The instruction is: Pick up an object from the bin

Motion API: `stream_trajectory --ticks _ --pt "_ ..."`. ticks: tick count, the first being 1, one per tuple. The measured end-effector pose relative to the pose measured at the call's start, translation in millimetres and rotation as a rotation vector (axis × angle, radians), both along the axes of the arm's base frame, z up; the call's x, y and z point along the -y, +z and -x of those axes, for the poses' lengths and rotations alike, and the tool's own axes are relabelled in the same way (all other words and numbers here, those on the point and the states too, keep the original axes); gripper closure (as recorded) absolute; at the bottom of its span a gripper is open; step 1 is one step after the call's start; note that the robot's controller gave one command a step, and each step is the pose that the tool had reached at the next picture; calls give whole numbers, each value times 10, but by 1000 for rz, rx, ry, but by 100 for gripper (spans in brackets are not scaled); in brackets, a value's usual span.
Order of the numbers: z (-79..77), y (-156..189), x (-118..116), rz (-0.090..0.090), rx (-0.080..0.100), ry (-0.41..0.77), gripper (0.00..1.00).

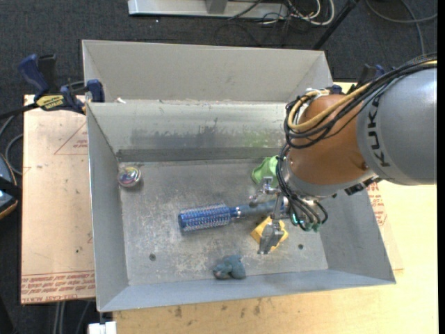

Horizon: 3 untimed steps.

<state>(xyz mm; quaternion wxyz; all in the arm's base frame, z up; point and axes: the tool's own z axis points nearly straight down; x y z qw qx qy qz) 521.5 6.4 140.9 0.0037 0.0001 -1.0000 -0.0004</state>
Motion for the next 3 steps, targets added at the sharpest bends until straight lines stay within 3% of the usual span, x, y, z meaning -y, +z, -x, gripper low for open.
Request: stream_trajectory --ticks 1,2,3 --pt "-199 -672 -250 -1 24 28 0" --pt "-185 -642 -246 -1 17 27 100" --pt "-198 1296 -414 -1 17 25 100"
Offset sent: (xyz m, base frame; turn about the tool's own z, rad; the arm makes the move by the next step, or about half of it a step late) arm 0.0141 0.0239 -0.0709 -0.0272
